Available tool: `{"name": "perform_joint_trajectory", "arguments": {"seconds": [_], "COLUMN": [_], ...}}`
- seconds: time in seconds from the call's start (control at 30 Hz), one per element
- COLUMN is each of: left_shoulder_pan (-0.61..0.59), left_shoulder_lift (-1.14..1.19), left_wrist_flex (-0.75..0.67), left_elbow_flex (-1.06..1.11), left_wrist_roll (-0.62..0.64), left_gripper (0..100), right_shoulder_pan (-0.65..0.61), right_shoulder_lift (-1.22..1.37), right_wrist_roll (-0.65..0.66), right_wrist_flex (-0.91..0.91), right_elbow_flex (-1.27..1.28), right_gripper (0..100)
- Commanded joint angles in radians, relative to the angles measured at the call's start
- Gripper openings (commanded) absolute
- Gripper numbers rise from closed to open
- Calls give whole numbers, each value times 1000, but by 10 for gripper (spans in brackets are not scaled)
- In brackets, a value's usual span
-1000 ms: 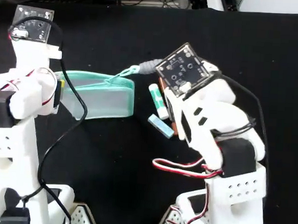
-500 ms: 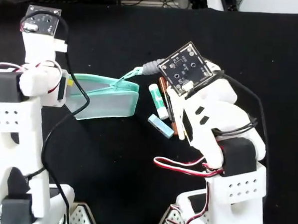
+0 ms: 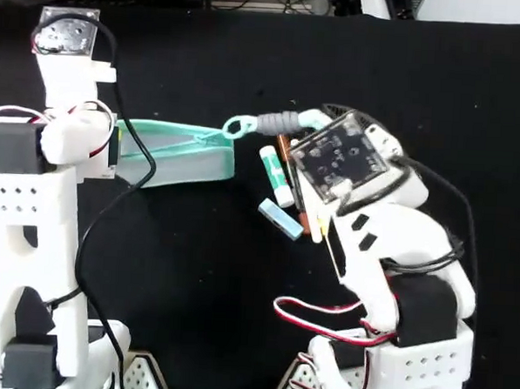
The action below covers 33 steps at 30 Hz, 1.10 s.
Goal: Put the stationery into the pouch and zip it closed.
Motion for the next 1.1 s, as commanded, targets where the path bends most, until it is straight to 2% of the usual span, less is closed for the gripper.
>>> {"name": "perform_joint_trajectory", "arguments": {"seconds": [0.0, 0.2, 0.37, 0.5, 0.63, 0.93, 1.07], "left_shoulder_pan": [-2, -1, -1, -1, -1, -4, -4], "left_shoulder_lift": [-14, -14, -14, -14, -14, -14, -14], "left_wrist_flex": [-25, -25, -25, -25, -25, -25, -25], "left_elbow_flex": [18, 22, 24, 24, 22, 24, 16], "left_wrist_roll": [12, 14, 15, 15, 15, 15, 15], "left_gripper": [30, 33, 33, 33, 33, 30, 30], "right_shoulder_pan": [40, -32, -121, -222, -305, -318, -414], "right_shoulder_lift": [-28, -36, -31, -30, -30, -38, -38], "right_wrist_roll": [17, 9, -175, -261, -269, -265, -259], "right_wrist_flex": [-8, 2, 118, 310, 453, 618, 741], "right_elbow_flex": [30, 42, -82, -219, -309, -394, -374], "right_gripper": [11, 28, 180, 181, 181, 183, 185]}}
